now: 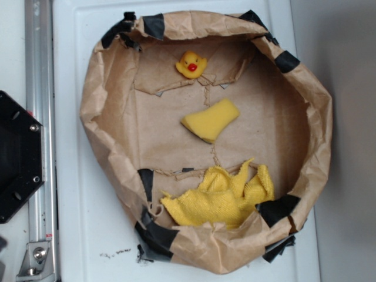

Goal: Grab the green sponge.

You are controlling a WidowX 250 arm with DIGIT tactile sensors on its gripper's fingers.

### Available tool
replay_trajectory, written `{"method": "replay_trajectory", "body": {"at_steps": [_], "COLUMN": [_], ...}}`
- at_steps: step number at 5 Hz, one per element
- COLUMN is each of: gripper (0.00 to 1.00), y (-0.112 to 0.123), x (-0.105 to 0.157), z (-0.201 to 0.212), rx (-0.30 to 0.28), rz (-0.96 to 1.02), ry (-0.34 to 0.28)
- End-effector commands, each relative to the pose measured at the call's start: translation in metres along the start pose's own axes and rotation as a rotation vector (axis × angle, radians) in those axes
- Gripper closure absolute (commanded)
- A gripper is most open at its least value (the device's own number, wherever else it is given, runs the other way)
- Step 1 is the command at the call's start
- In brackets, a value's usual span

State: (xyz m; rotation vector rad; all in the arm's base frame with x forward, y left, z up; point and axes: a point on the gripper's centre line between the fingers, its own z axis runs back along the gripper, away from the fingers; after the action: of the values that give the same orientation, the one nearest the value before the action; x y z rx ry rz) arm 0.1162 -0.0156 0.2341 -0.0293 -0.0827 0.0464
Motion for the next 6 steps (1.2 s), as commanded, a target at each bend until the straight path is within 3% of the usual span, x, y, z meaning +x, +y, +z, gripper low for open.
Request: {"method": "replay_trajectory", "body": {"at_steps": [1, 2, 3, 4, 6], "gripper": [0.00, 0.00, 0.00, 0.00, 0.00], "y": [0.000, 0.016, 0.033, 0.032, 0.027], "x": [0.000, 0.036, 0.084, 0.126, 0.160], "z": [0.000, -0.053, -0.091, -0.106, -0.179], "rx": [0.000, 0.072, 0.026, -0.013, 0.038], "rz": [0.000, 0.156, 0.267, 0.520, 0.532], "ry": [0.000, -0.024, -0.047, -0.096, 0.003]}}
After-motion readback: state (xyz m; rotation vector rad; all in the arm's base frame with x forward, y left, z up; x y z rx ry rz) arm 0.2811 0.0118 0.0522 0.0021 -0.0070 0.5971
